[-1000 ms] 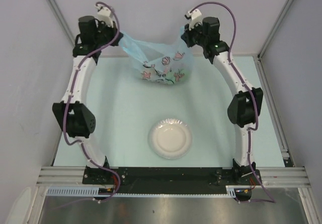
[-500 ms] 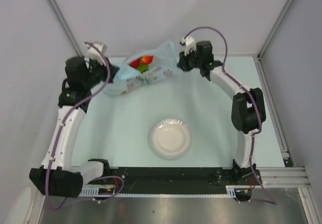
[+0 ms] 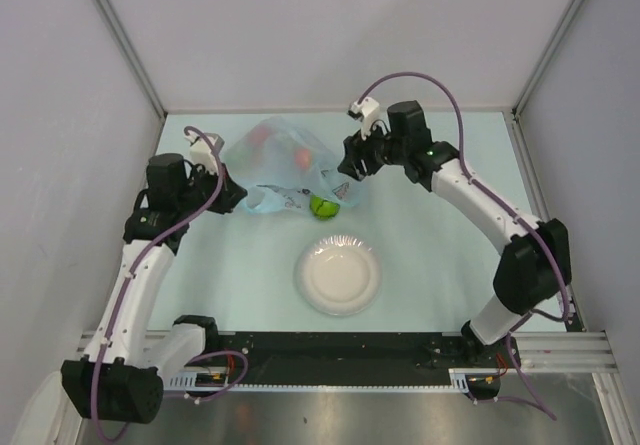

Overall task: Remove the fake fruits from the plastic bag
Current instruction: Adjust the plastic bag at the center of the board.

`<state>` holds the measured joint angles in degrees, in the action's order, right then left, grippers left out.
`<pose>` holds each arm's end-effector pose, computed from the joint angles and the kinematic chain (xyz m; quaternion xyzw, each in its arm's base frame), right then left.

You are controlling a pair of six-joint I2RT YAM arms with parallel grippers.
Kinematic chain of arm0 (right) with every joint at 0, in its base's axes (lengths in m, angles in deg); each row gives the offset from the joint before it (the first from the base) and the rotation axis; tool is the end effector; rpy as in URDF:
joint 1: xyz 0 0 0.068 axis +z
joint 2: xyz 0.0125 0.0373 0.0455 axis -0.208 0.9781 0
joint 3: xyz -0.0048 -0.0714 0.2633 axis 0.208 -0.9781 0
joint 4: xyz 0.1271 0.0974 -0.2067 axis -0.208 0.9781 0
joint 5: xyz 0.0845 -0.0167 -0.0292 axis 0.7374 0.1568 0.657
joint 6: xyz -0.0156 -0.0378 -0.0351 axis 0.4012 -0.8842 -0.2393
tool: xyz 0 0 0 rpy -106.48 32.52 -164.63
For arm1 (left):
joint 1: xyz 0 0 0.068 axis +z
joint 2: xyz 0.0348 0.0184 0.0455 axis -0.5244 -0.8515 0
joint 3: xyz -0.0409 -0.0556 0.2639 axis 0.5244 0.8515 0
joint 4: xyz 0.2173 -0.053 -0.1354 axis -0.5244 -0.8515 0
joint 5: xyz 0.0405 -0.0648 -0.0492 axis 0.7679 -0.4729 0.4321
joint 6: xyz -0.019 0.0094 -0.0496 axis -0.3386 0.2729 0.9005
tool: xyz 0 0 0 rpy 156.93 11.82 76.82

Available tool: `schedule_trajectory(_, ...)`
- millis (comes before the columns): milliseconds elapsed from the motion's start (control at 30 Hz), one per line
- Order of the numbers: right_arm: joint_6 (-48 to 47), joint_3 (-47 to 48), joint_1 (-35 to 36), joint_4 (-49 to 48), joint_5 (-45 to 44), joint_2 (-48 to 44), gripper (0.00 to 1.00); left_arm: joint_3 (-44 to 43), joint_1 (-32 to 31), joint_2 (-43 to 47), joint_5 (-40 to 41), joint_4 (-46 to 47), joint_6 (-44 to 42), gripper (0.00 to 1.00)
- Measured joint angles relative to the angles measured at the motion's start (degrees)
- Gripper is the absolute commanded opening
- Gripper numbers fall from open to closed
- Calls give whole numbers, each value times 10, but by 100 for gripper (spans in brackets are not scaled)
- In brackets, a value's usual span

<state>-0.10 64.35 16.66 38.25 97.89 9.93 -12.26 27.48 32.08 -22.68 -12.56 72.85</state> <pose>0.3324 0.1997 0.3163 -0.3798 0.7734 0.2769 0.4255 0.2095 -0.0308 0.3288 0.1052 0.8553 -0.2305 0.4519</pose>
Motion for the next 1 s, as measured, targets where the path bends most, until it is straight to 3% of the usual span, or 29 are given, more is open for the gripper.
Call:
schedule_trajectory(100, -1, 16, 15, -11, -2, -38, 45, -23, 0, 17, -7, 7, -2, 0)
schedule_trajectory(267, 0, 18, 76, -8, 1, -21, 36, -28, 0, 32, -16, 10, -3, 1)
schedule_trajectory(467, -17, 10, 169, -3, -11, 37, 30, -26, 0, 32, -29, -2, -2, 6)
schedule_trajectory(600, -17, -4, 155, -1, -29, 70, 32, -19, 0, 32, -28, -3, -2, 8)
schedule_trajectory(633, -18, -5, 142, 1, -33, 75, 34, -17, 0, 31, -28, -3, -3, 11)
schedule_trajectory(700, -24, -6, 111, 13, -42, 76, 49, -14, 0, 29, -25, -3, -4, 16)
schedule_trajectory(767, -35, -6, 82, 26, -57, 66, 65, -15, 0, 22, -22, 1, -10, 25)
schedule_trajectory(833, -45, -12, 53, 48, -74, 42, 74, -15, 0, 13, -19, 2, -14, 39)
schedule_trajectory(867, -46, -21, 39, 58, -82, 22, 85, -15, 0, 8, -18, 3, -18, 42)
schedule_trajectory(1000, -57, -65, 0, 132, -98, -70, 95, -15, 0, -15, -19, 6, -23, 56)
